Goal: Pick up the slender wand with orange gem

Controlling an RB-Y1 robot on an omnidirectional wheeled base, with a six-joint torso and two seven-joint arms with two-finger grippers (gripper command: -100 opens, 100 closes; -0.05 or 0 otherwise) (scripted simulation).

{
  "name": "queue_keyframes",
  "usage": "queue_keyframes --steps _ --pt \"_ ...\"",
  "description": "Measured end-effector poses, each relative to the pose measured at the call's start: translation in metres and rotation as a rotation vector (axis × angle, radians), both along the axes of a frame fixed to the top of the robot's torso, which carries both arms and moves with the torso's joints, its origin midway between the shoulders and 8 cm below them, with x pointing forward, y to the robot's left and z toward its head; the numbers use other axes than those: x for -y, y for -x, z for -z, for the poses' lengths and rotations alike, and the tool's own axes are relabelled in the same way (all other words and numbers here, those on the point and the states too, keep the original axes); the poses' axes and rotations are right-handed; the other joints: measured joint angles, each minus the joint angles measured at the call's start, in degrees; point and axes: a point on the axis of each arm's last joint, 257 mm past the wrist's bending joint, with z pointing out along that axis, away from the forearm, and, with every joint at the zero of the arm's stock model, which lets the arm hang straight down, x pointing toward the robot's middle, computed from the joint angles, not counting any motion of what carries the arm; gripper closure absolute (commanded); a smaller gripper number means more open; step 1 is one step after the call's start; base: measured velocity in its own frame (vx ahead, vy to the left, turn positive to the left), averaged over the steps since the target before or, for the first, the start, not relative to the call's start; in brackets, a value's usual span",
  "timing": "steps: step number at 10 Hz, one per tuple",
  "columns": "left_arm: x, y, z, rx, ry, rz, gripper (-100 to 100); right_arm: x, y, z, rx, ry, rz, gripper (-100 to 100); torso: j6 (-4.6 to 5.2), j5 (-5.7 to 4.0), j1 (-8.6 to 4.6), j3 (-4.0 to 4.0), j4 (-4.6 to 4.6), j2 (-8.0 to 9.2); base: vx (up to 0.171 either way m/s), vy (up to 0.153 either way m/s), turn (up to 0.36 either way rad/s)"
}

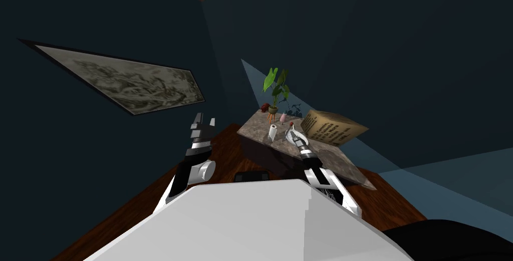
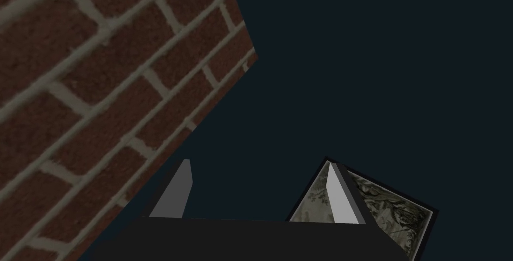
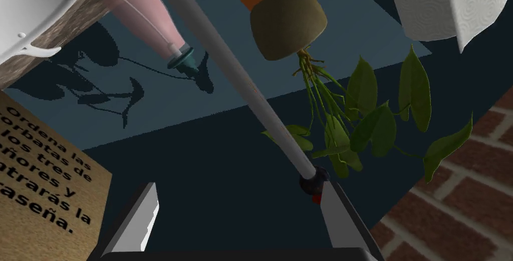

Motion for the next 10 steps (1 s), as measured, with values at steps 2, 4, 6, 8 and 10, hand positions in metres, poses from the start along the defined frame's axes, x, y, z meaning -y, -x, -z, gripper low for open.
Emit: queue_keyframes --steps 2,4,6,8,10 --pt "0.000 0.000 0.000 0.000 0.000 0.000 0 0.023 0.002 0.011 -0.058 0.124 0.028 -100 0.00 0.01 0.03 -0.03 -0.01 -0.07 0.079 0.153 -0.037" --pt "0.000 0.000 0.000 0.000 0.000 0.000 0 0.037 0.004 0.018 -0.102 0.216 0.052 -100 0.00 -0.01 -0.08 0.02 0.01 0.04 0.055 0.112 -0.030" --pt "0.000 0.000 0.000 0.000 0.000 0.000 0 0.054 0.009 0.026 -0.145 0.304 0.075 -100 0.01 -0.04 -0.20 0.03 0.01 0.05 0.053 0.096 -0.028" --pt "0.000 0.000 0.000 0.000 0.000 0.000 0 0.073 0.011 0.030 -0.191 0.408 0.098 -100 0.00 -0.01 -0.03 -0.01 0.00 -0.02 0.080 0.153 -0.037" --pt "0.000 0.000 0.000 0.000 0.000 0.000 0 0.091 0.015 0.038 -0.237 0.503 0.121 -100 0.00 -0.01 -0.09 0.00 0.00 0.01 0.041 0.087 -0.020"
